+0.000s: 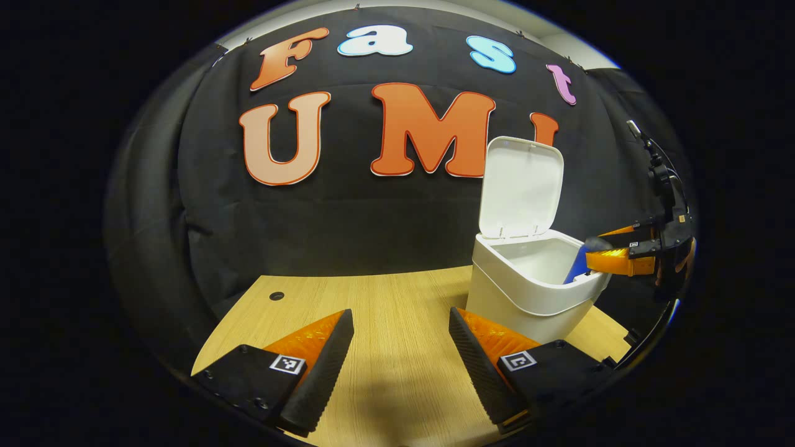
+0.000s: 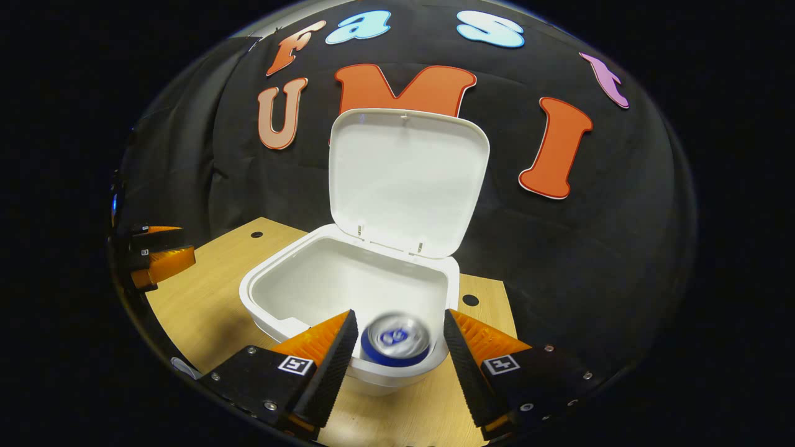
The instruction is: Press the lid of the desktop garbage bin to open it, pick up the crumpled paper on the desktop and throw it into the bin, then pick up the pop can on the desktop and drop it into the bin, and finally close the garbage bin lid.
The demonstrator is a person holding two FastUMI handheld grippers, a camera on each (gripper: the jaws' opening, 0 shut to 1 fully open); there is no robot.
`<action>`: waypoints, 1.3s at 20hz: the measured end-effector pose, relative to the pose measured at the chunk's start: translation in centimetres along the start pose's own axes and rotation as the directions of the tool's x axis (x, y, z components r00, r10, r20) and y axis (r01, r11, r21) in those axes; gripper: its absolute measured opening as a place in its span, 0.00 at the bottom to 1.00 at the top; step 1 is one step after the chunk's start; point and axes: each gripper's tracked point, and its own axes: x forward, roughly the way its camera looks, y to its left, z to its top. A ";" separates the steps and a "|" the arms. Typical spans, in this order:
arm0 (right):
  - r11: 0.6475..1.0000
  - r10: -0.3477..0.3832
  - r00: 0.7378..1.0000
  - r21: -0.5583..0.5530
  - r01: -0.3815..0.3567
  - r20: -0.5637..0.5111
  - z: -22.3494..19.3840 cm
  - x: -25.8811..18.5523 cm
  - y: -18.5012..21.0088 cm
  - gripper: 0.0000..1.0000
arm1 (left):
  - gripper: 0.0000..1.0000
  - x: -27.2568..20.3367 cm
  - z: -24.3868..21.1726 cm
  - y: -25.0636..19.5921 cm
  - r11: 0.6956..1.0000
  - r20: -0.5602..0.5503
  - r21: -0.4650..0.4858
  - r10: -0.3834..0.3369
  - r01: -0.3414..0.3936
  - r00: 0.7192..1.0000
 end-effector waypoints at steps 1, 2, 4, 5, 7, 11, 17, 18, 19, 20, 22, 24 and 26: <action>1.000 -0.007 1.000 0.001 0.007 0.008 0.4 0.1 -0.1 0.84 | 0.98 0.0 0.1 0.2 1.000 0.002 0.001 -0.001 0.001 1.000; 1.000 -0.012 1.000 0.004 0.012 0.014 0.8 0.5 -0.1 0.85 | 0.98 0.0 0.1 0.5 1.000 0.004 0.001 -0.001 0.001 1.000; 1.000 -0.023 0.999 0.007 0.023 0.031 1.8 0.7 -0.1 0.86 | 0.98 0.0 0.2 1.0 1.000 0.007 -0.001 0.000 0.000 1.000; 1.000 -0.029 0.999 0.007 0.029 0.041 2.3 0.8 -0.3 0.86 | 0.98 -0.1 0.4 1.2 1.000 0.009 0.000 0.002 -0.002 1.000; 0.999 -0.040 0.997 0.004 0.040 0.070 3.8 1.1 -0.5 0.86 | 0.98 -0.2 0.2 1.9 1.000 0.012 -0.001 0.008 -0.008 1.000; 0.999 -0.032 0.990 -0.008 0.033 0.136 8.6 1.5 -0.3 0.86 | 0.98 -0.4 -0.1 3.5 0.999 0.011 -0.018 0.033 -0.033 0.999; 0.999 -0.014 0.972 -0.039 0.024 0.234 14.9 2.2 0.1 0.86 | 0.98 -1.1 -0.3 6.2 0.995 0.010 -0.053 0.088 -0.087 0.996; 0.999 -0.009 0.968 -0.042 0.021 0.252 16.0 2.2 0.3 0.86 | 0.98 -1.1 -0.5 6.5 0.993 0.008 -0.059 0.098 -0.098 0.995; 0.999 -0.002 0.961 -0.044 0.015 0.275 17.2 2.0 0.4 0.86 | 0.98 -1.1 -0.6 6.8 0.992 0.007 -0.064 0.108 -0.107 0.994; 0.999 0.006 0.954 -0.047 0.009 0.300 18.4 1.8 0.7 0.86 | 0.98 -1.3 -0.7 7.3 0.991 0.007 -0.069 0.116 -0.116 0.993; 0.999 0.015 0.939 -0.054 0.004 0.344 20.8 1.7 0.9 0.86 | 0.98 -1.5 -0.9 7.8 0.988 0.005 -0.079 0.133 -0.132 0.991; 0.998 0.006 0.931 -0.058 0.016 0.364 22.0 2.0 0.8 0.86 | 0.98 -1.6 -1.0 8.2 0.986 0.006 -0.086 0.147 -0.146 0.989; 0.998 -0.006 0.928 -0.054 0.028 0.373 23.1 2.5 0.2 0.86 | 0.98 -1.8 -1.0 8.7 0.983 0.009 -0.088 0.161 -0.160 0.987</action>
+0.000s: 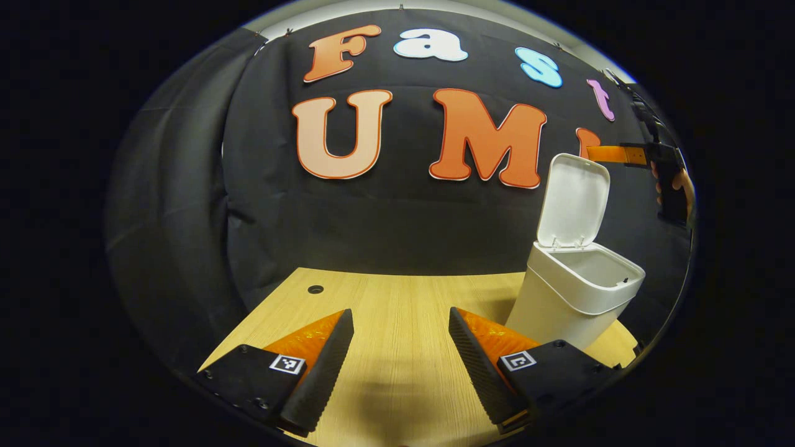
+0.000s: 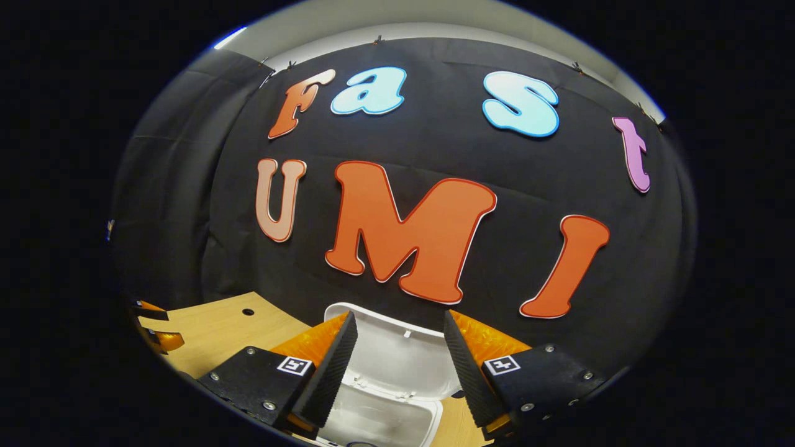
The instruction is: Press the lid of the desktop garbage bin to open it, pick up the crumpled paper on the desktop and throw it into the bin, then pick up the pop can on the desktop and drop it into the bin, and finally close the garbage bin lid.
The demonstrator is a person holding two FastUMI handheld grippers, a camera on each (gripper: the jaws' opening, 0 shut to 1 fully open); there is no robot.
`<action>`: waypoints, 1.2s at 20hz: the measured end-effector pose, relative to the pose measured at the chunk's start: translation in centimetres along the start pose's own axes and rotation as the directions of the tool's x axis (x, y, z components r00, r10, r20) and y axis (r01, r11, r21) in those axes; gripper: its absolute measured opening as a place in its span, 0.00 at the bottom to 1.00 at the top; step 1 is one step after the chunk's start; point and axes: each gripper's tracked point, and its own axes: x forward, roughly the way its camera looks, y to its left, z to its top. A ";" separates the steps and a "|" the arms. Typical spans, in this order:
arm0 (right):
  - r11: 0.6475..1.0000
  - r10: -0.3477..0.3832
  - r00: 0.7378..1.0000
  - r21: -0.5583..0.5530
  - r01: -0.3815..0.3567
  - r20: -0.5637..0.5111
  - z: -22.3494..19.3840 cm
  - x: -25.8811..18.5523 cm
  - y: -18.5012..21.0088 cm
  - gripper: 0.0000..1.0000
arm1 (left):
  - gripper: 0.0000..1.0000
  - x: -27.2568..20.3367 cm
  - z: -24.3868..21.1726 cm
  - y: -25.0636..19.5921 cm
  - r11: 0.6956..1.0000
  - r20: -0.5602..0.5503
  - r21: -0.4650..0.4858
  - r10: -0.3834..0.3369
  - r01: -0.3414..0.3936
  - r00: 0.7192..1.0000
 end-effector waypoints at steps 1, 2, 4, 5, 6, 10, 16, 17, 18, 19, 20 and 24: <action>1.000 -0.008 1.000 0.001 0.008 -0.004 0.1 0.6 -0.2 0.85 | 0.98 -0.1 0.1 0.4 1.000 0.002 -0.001 0.007 -0.007 1.000; 1.000 -0.016 1.000 0.002 0.016 -0.007 0.1 1.0 -0.4 0.85 | 0.98 -0.1 0.1 0.7 1.000 0.003 -0.001 0.016 -0.016 1.000; 0.999 -0.031 0.999 0.008 0.031 -0.006 0.5 1.6 -1.0 0.86 | 0.98 -0.2 0.0 1.3 1.000 0.006 0.001 0.030 -0.030 1.000; 0.999 -0.042 0.999 0.010 0.042 -0.008 0.6 2.1 -1.4 0.85 | 0.98 -0.4 0.0 1.7 0.999 0.006 0.000 0.037 -0.037 0.999; 0.998 -0.062 0.998 0.012 0.063 -0.014 0.6 2.7 -1.9 0.86 | 0.98 -0.5 -0.1 2.2 0.999 0.005 -0.001 0.046 -0.046 0.999; 0.996 -0.077 0.995 0.043 0.080 -0.062 -0.3 3.7 -1.8 0.85 | 0.98 -0.9 0.3 3.6 0.997 0.003 -0.023 0.072 -0.072 0.997; 0.990 -0.083 0.993 0.107 0.092 -0.088 -1.0 2.6 -1.2 0.80 | 0.98 -0.9 1.8 4.8 0.998 0.019 0.013 0.062 -0.063 0.998; 0.988 -0.078 0.993 0.124 0.090 -0.094 -1.2 1.7 -0.9 0.80 | 0.98 -0.8 1.9 4.8 0.998 0.019 0.015 0.055 -0.055 0.998; 0.987 -0.073 0.992 0.139 0.086 -0.100 -1.6 1.1 -0.7 0.80 | 0.98 -0.7 2.0 4.5 0.999 0.020 0.017 0.046 -0.046 0.999; 0.984 -0.069 0.992 0.155 0.085 -0.103 -1.9 0.4 -0.4 0.80 | 0.98 -0.4 2.0 4.2 0.999 0.019 0.020 0.035 -0.035 0.999; 0.983 -0.058 0.992 0.169 0.076 -0.109 -2.1 -0.2 0.0 0.80 | 0.98 -0.1 1.9 3.8 1.000 0.015 0.021 0.021 -0.021 1.000; 0.984 -0.047 0.987 0.164 0.073 -0.154 -4.3 -2.4 0.8 0.80 | 0.98 0.8 1.6 2.3 0.999 -0.001 0.045 -0.028 0.028 1.000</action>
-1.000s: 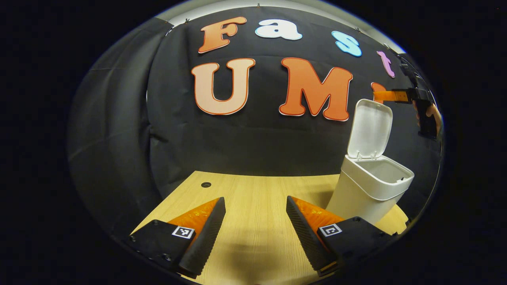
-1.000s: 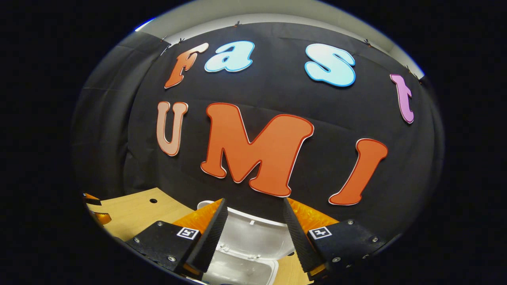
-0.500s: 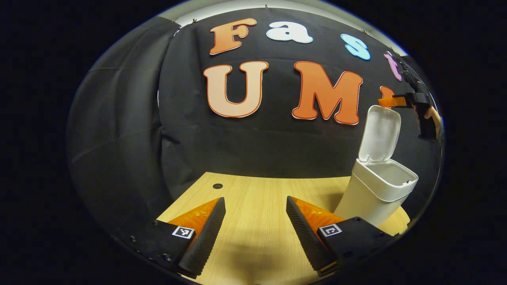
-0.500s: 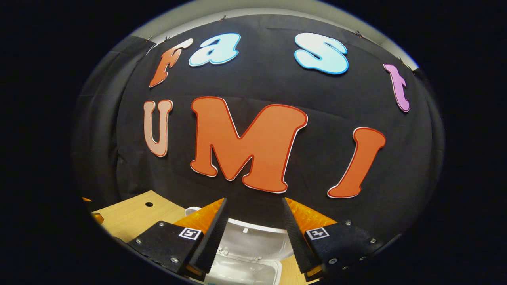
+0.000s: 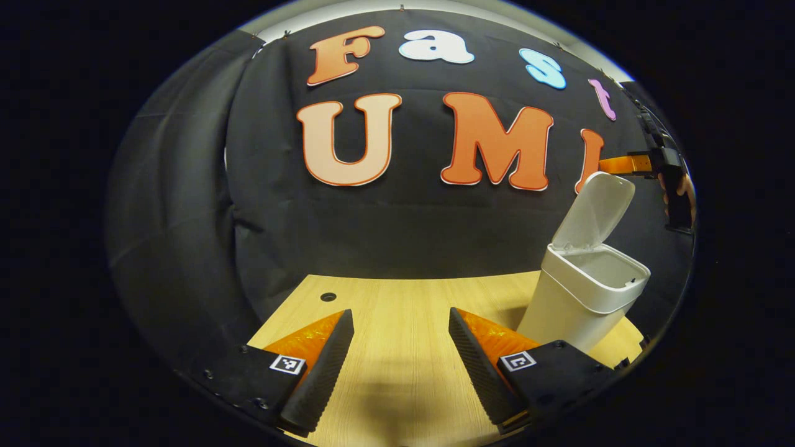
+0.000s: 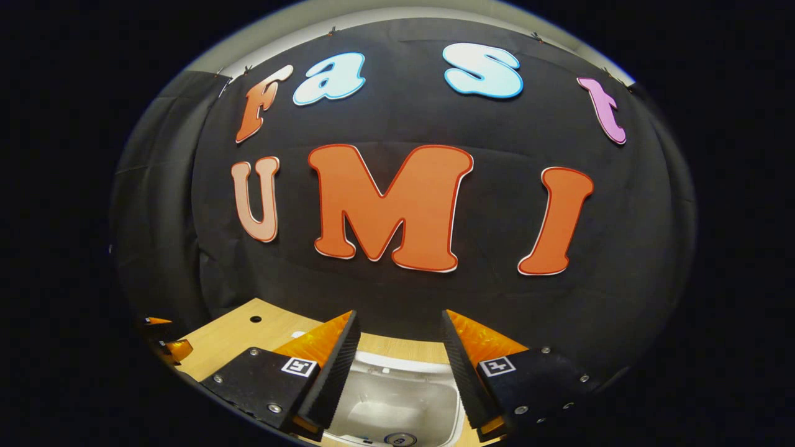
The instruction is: Press the lid of the desktop garbage bin to open it, pick up the crumpled paper on the desktop and throw it into the bin, then pick up the pop can on the desktop and drop it into the bin, and finally close the garbage bin lid.
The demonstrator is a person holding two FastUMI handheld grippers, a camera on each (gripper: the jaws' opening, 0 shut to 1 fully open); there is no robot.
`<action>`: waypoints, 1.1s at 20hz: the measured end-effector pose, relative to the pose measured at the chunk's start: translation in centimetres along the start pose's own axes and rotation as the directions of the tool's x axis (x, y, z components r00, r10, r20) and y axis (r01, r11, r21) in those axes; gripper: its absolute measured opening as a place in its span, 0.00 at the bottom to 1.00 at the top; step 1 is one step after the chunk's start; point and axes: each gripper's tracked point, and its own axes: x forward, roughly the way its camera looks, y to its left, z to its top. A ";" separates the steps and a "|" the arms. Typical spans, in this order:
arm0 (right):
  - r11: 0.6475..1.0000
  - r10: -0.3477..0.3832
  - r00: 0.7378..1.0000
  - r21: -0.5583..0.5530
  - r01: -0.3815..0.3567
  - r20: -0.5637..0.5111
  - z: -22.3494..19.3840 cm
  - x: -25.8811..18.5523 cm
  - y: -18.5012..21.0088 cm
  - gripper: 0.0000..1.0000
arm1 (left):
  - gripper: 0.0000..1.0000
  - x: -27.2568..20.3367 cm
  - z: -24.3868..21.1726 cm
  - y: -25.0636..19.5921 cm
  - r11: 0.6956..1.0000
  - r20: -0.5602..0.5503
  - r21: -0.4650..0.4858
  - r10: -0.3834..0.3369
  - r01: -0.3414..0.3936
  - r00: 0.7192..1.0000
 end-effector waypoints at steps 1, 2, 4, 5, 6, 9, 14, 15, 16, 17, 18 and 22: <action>1.000 0.002 1.000 0.009 -0.002 -0.008 -0.5 -0.5 0.1 0.80 | 0.98 0.2 0.2 -0.5 1.000 0.000 0.006 -0.012 0.012 1.000; 1.000 0.004 1.000 0.027 -0.003 -0.018 -1.2 -0.9 0.4 0.80 | 0.98 0.5 0.2 -1.0 1.000 -0.001 0.010 -0.024 0.024 1.000; 0.997 0.026 0.999 0.068 -0.023 -0.035 -2.8 -1.6 1.2 0.80 | 0.98 0.7 0.0 -1.8 0.999 -0.005 0.015 -0.045 0.045 0.999; 0.997 0.031 0.998 0.077 -0.027 -0.049 -3.7 -1.9 1.5 0.80 | 0.98 0.8 0.0 -2.3 0.998 -0.009 0.017 -0.053 0.053 0.999; 0.997 0.031 0.998 0.079 -0.026 -0.060 -4.5 -2.2 1.6 0.80 | 0.98 0.9 0.0 -2.5 0.998 -0.011 0.018 -0.059 0.059 0.998; 0.997 0.018 0.996 0.070 -0.012 -0.084 -6.7 -2.8 1.9 0.80 | 0.98 1.1 0.0 -3.0 0.997 -0.016 0.021 -0.074 0.075 0.997; 0.998 0.016 0.986 0.068 -0.005 -0.165 -11.2 -3.5 2.6 0.80 | 0.98 1.7 -0.1 -4.3 0.995 -0.026 0.037 -0.092 0.093 0.995; 0.997 0.014 0.986 0.080 0.000 -0.168 -11.6 -3.7 2.7 0.80 | 0.98 1.7 -0.3 -4.5 0.995 -0.029 0.038 -0.093 0.094 0.995; 0.996 0.013 0.985 0.092 0.003 -0.172 -12.1 -3.8 2.7 0.80 | 0.98 1.7 -0.3 -4.5 0.995 -0.031 0.036 -0.094 0.095 0.995; 0.995 0.012 0.984 0.102 0.006 -0.176 -12.5 -3.9 2.8 0.80 | 0.98 1.8 -0.4 -4.8 0.995 -0.033 0.033 -0.096 0.097 0.995; 0.994 0.013 0.983 0.113 0.008 -0.183 -12.9 -4.0 2.8 0.80 | 0.98 1.6 -0.5 -5.0 0.995 -0.036 0.031 -0.098 0.099 0.994; 0.997 -0.007 0.979 0.079 0.024 -0.206 -14.7 -4.9 3.2 0.80 | 0.98 1.4 -0.9 -5.5 0.994 -0.046 0.034 -0.106 0.108 0.993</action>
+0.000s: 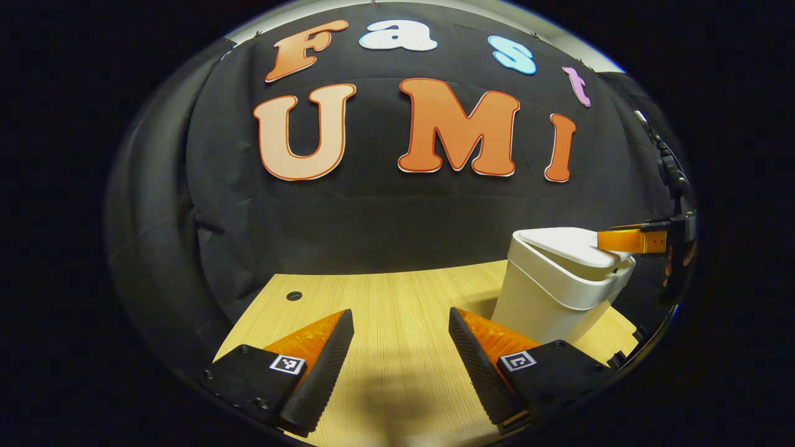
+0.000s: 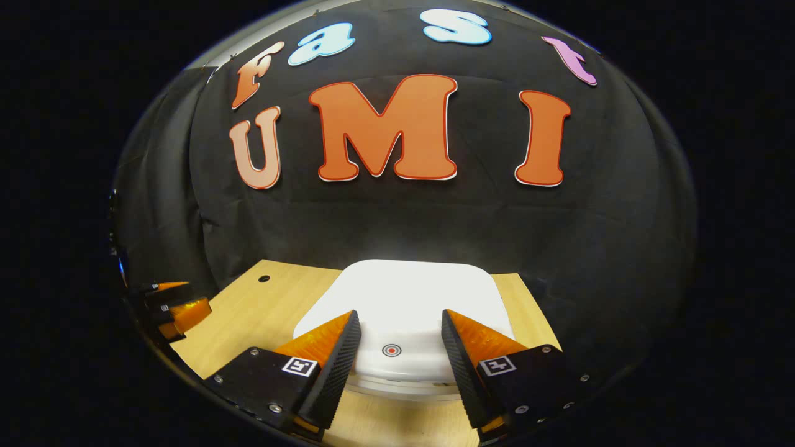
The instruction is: Press the lid of the desktop garbage bin to open it, pick up the crumpled paper on the desktop and throw it into the bin, then pick up the pop can on the desktop and drop it into the bin, and finally close the garbage bin lid.
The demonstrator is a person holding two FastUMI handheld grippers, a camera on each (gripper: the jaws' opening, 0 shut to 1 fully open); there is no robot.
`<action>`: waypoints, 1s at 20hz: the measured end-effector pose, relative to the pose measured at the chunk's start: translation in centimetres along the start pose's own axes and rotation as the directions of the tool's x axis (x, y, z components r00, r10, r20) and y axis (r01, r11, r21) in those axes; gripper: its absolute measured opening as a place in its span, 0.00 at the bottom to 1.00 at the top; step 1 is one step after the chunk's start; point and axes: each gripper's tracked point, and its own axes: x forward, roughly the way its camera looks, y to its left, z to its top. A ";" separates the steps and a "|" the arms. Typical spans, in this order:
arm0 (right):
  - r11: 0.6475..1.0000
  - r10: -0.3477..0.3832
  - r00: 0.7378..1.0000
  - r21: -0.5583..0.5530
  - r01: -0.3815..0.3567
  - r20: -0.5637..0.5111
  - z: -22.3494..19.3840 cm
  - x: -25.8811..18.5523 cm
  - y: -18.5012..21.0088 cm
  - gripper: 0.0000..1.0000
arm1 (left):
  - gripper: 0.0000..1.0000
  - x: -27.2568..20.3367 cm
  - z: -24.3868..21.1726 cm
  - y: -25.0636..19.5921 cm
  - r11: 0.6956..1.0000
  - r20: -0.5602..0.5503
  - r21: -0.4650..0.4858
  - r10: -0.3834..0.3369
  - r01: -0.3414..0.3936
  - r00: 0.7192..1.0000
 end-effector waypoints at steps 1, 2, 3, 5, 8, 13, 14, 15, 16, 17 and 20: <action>1.000 -0.005 1.000 -0.002 0.005 -0.008 -0.5 -0.1 0.1 0.80 | 0.98 0.0 0.0 -0.1 1.000 -0.002 -0.001 -0.002 0.002 1.000; 1.000 -0.009 1.000 -0.001 0.009 -0.024 -1.2 -0.2 0.2 0.80 | 0.98 0.0 -0.2 -0.3 1.000 -0.004 -0.003 -0.004 0.004 1.000; 0.999 -0.029 0.999 0.020 0.029 0.015 -0.8 -0.5 0.2 0.80 | 0.98 0.0 -0.3 -0.4 1.000 -0.005 -0.007 -0.006 0.006 1.000; 0.998 -0.057 0.997 0.020 0.056 0.043 -1.2 -0.8 0.2 0.75 | 0.98 -0.2 -0.3 -0.6 1.000 -0.005 -0.014 -0.009 0.009 1.000; 0.995 -0.086 0.995 0.057 0.083 0.048 -1.3 -0.6 0.1 0.68 | 0.98 -0.3 -0.4 -0.6 1.000 -0.003 -0.018 -0.008 0.008 1.000; 0.990 -0.129 0.989 0.064 0.125 0.071 -2.0 -0.7 0.0 0.55 | 0.98 -0.4 -0.1 -0.6 0.999 0.000 -0.032 -0.008 0.008 1.000; 0.990 -0.130 0.989 0.062 0.126 0.072 -2.1 -0.7 0.1 0.49 | 0.98 -0.3 0.0 -0.6 1.000 0.003 -0.030 -0.008 0.009 1.000; 0.991 -0.127 0.988 0.058 0.123 0.083 -1.9 -1.0 0.2 0.46 | 0.98 -0.4 0.3 -0.6 1.000 0.011 -0.029 -0.011 0.011 1.000; 0.992 -0.121 0.989 0.055 0.116 0.091 -1.8 -1.2 0.3 0.45 | 0.98 -0.4 0.8 -0.5 0.999 0.017 -0.028 -0.013 0.014 1.000; 0.992 -0.116 0.987 0.057 0.110 0.108 -1.7 -1.3 0.3 0.45 | 0.98 -0.5 1.5 -0.5 0.999 0.032 -0.030 -0.017 0.018 0.999; 0.995 -0.079 0.990 0.069 0.071 0.119 -1.6 -1.6 1.0 0.53 | 0.98 -0.7 3.7 -0.2 0.999 0.077 -0.028 -0.021 0.023 0.997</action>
